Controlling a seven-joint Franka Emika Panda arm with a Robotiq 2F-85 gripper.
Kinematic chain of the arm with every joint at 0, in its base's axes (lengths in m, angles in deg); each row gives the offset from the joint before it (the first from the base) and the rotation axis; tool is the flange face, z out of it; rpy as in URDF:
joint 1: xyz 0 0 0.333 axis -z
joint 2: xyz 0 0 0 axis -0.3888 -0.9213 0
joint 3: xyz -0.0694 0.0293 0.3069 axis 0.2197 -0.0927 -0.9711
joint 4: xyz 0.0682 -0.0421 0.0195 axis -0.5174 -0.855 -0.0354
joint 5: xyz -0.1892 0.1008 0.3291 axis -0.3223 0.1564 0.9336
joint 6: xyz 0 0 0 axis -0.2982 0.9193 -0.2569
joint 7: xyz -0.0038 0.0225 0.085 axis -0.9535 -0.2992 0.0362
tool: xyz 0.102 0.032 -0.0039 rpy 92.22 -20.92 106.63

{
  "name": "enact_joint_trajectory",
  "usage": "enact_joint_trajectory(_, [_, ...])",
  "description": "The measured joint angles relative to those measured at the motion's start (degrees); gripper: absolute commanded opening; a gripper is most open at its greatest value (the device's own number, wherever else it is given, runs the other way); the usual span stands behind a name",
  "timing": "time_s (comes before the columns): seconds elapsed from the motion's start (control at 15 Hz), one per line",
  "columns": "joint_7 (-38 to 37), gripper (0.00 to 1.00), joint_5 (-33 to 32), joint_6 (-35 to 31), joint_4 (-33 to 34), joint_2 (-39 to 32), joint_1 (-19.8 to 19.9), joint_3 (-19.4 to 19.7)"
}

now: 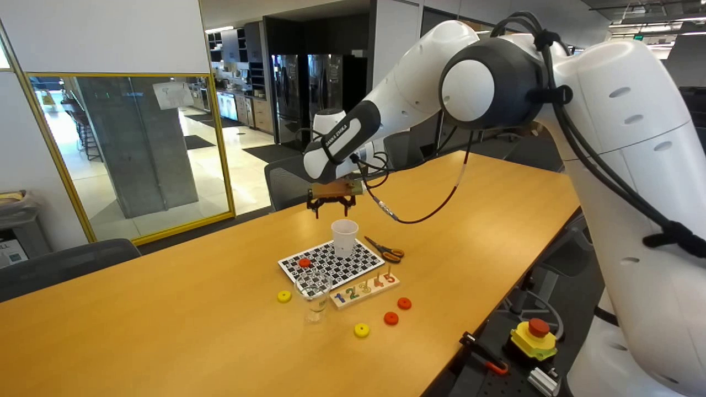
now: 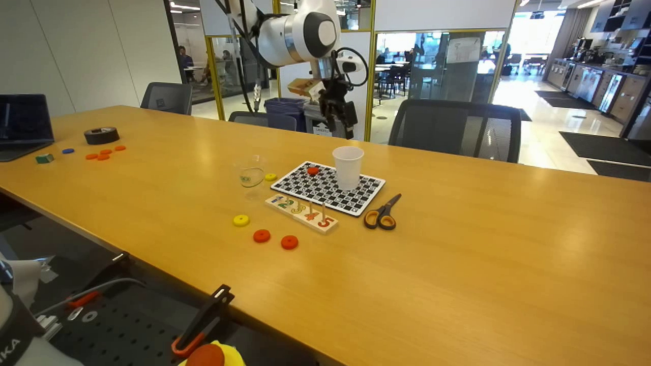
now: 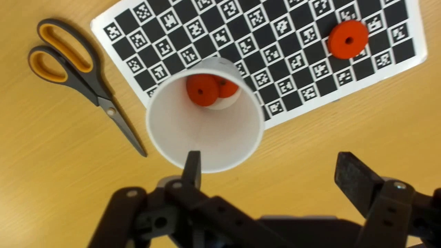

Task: Pick up the orange tokens from the table and put them in the white cup. Put the yellow tokens in the colourless cup.

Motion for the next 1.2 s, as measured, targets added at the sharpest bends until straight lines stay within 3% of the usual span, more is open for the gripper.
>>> enact_joint_trajectory(0.47, [6.3, 1.00, 8.3, 2.7, 0.7, -2.3, 0.0, -9.3])
enact_joint_trajectory(0.73, [3.3, 1.00, 11.7, 4.4, 4.6, -7.6, 0.0, -9.4])
enact_joint_trajectory(1.2, [-2.6, 1.00, 12.1, 4.4, 13.6, -17.4, 0.0, -8.1])
